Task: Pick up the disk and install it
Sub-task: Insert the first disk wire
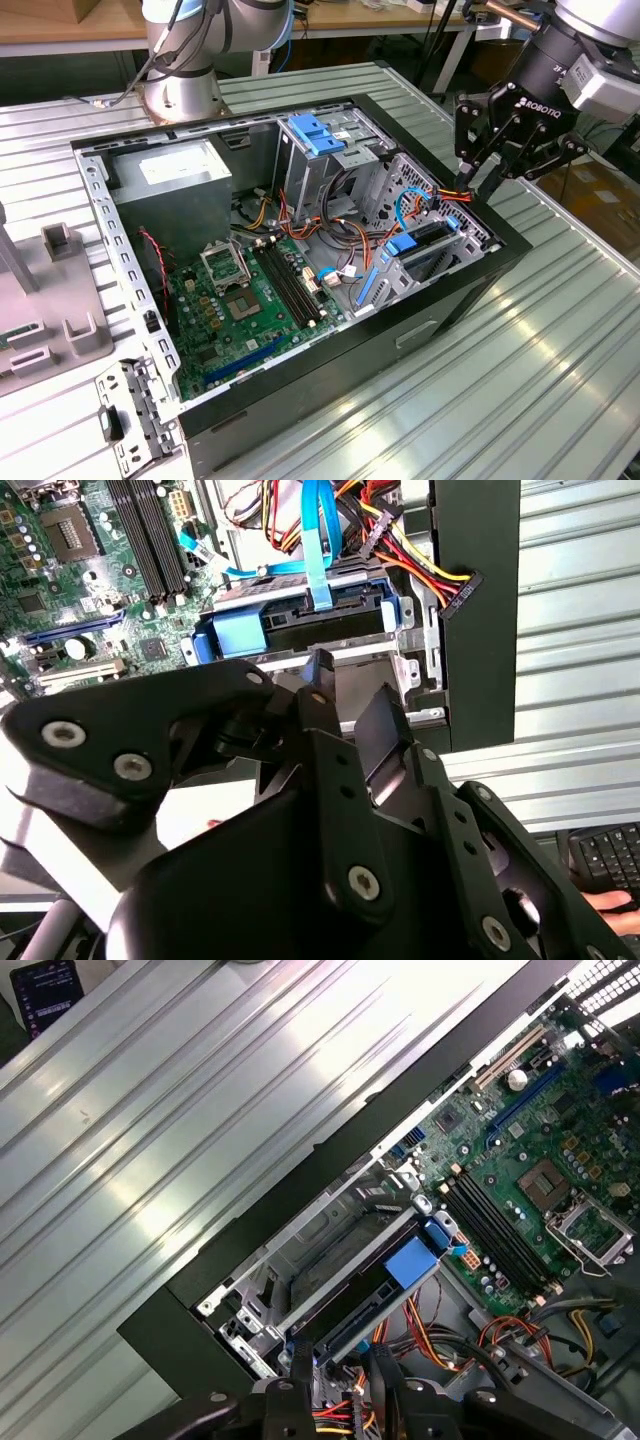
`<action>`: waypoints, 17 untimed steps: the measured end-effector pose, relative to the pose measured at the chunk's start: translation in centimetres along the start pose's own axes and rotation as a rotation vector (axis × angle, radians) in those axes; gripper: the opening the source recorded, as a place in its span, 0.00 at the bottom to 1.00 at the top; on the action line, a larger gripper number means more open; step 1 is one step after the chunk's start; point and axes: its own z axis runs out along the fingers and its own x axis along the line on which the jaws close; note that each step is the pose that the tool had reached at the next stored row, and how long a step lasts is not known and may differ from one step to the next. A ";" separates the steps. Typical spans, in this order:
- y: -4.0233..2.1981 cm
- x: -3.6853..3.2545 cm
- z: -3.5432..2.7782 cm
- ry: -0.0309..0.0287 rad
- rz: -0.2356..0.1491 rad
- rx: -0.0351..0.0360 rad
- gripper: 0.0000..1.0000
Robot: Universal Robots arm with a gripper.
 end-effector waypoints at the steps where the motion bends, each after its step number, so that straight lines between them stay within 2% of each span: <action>1: 0.00 0.00 0.00 -0.0001 0.000 0.0001 0.36; 10: -0.83 0.91 0.18 -0.0001 0.000 0.0001 0.36; 17: -1.82 2.01 0.35 0.0000 0.000 0.0000 0.36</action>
